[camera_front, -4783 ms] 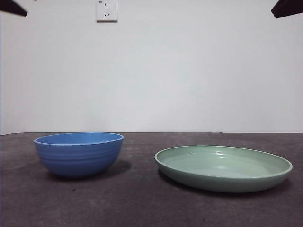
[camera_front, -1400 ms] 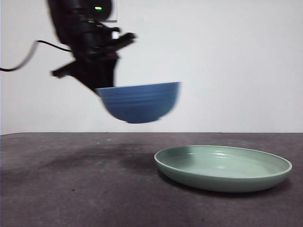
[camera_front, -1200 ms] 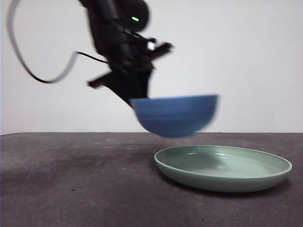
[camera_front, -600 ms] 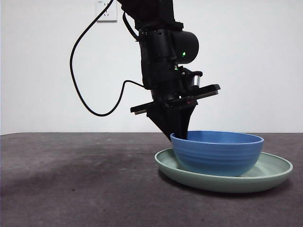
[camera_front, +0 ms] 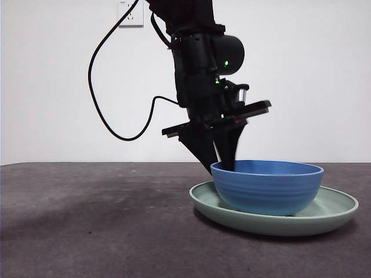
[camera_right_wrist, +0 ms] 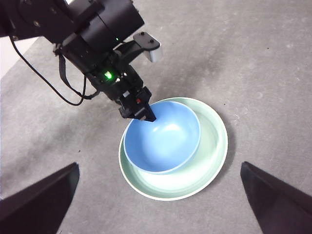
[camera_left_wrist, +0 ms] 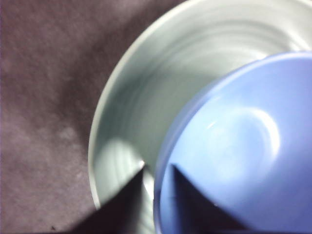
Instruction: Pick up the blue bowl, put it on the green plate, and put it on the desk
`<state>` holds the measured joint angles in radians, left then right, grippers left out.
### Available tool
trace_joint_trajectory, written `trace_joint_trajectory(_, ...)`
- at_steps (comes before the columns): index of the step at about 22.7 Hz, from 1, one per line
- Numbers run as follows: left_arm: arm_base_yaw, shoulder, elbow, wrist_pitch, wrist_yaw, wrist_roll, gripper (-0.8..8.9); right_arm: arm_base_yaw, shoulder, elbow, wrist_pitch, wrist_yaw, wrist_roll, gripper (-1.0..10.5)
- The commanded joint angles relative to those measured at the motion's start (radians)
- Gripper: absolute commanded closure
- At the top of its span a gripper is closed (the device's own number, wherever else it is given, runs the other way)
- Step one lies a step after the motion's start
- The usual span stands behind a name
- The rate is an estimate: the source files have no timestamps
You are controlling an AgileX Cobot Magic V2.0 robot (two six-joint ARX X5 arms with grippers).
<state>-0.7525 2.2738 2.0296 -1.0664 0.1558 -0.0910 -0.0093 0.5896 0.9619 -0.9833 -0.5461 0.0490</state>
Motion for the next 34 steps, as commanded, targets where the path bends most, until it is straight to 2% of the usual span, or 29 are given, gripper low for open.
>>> trace_joint_trajectory(1,-0.009,0.025,0.063,-0.005,-0.001,0.007,3.78,-0.002,0.003,0.02,0.006,0.002,-0.004,3.2)
trace_joint_trajectory(2,-0.009,0.025,0.081,-0.014,-0.001,0.007,3.39,-0.002,0.003,0.02,0.006,0.002,-0.004,3.2)
trace_joint_trajectory(4,-0.006,0.024,0.134,-0.045,-0.001,0.007,3.38,-0.002,0.003,0.02,0.006,0.002,-0.004,3.2)
trace_joint_trajectory(7,-0.002,0.021,0.25,-0.178,0.001,0.032,3.36,-0.002,0.003,0.02,0.006,0.002,-0.006,3.2)
trace_joint_trajectory(10,0.002,-0.015,0.289,-0.254,0.0,0.06,3.33,-0.002,0.003,0.02,0.01,0.002,-0.009,3.2)
trace_joint_trajectory(15,0.008,-0.155,0.289,-0.31,-0.006,0.077,1.96,-0.001,0.003,0.02,0.01,0.002,-0.01,3.2)
trace_joint_trajectory(19,0.008,-0.276,0.288,-0.383,-0.006,0.088,1.91,-0.002,0.003,0.02,0.01,0.002,-0.013,3.2)
trace_joint_trajectory(25,0.008,-0.517,0.275,-0.391,-0.006,0.088,1.91,-0.001,0.004,0.02,0.003,0.001,-0.004,3.2)
trace_joint_trajectory(29,0.008,-0.716,0.163,-0.392,-0.006,0.124,1.91,-0.001,0.023,0.02,0.002,0.001,0.012,3.2)
trace_joint_trajectory(34,0.008,-0.994,-0.191,-0.386,-0.006,0.124,1.91,-0.001,0.052,0.02,0.008,-0.002,0.014,3.2)
